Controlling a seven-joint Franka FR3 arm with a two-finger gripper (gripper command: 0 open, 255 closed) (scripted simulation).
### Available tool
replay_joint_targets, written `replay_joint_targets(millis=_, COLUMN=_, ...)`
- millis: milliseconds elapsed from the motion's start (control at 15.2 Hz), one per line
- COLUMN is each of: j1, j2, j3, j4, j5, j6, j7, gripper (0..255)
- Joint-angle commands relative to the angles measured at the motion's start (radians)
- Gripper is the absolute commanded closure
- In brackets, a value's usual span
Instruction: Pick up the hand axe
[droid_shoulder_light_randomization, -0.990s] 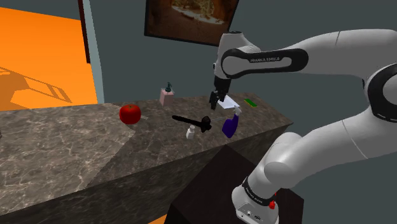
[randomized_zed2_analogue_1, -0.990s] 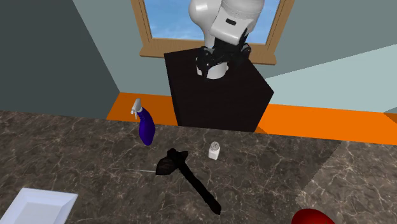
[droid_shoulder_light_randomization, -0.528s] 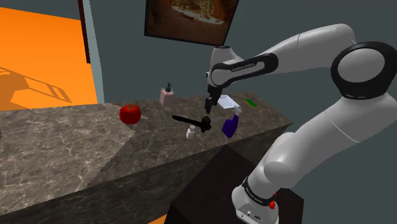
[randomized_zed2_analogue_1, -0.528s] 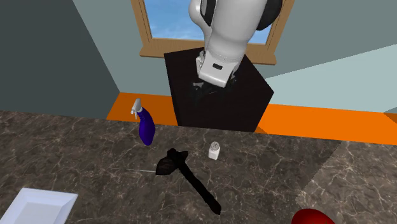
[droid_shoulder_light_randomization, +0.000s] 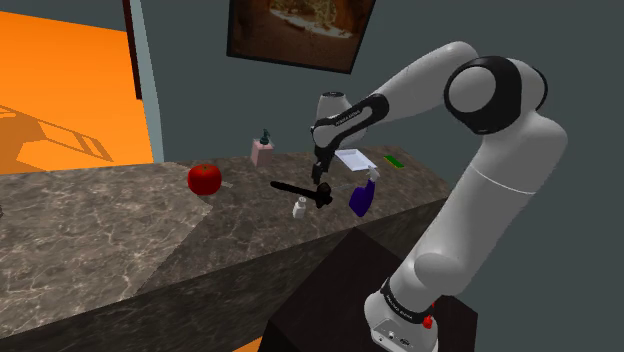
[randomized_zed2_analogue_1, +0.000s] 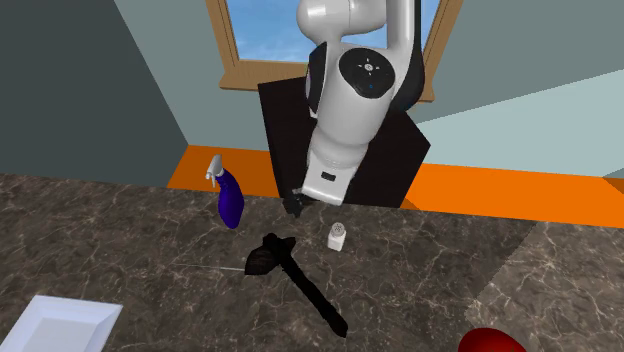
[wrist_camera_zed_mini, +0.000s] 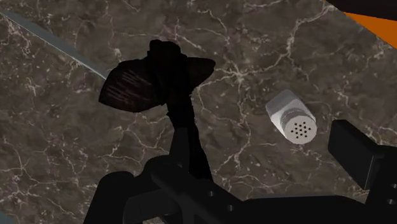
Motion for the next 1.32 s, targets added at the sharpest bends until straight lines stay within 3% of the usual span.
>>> replay_joint_targets(millis=0, j1=-0.01, j2=0.094, j3=0.0, j4=0.052, j5=0.03, j6=0.044, j7=-0.05, gripper=0)
replay_joint_targets(millis=726, j1=-0.121, j2=0.538, j3=0.079, j4=0.384, j5=0.132, j6=0.169, j7=-0.251, gripper=0)
replay_joint_targets(millis=1254, j1=-0.134, j2=0.633, j3=0.092, j4=0.415, j5=0.142, j6=0.232, j7=-0.247, gripper=0)
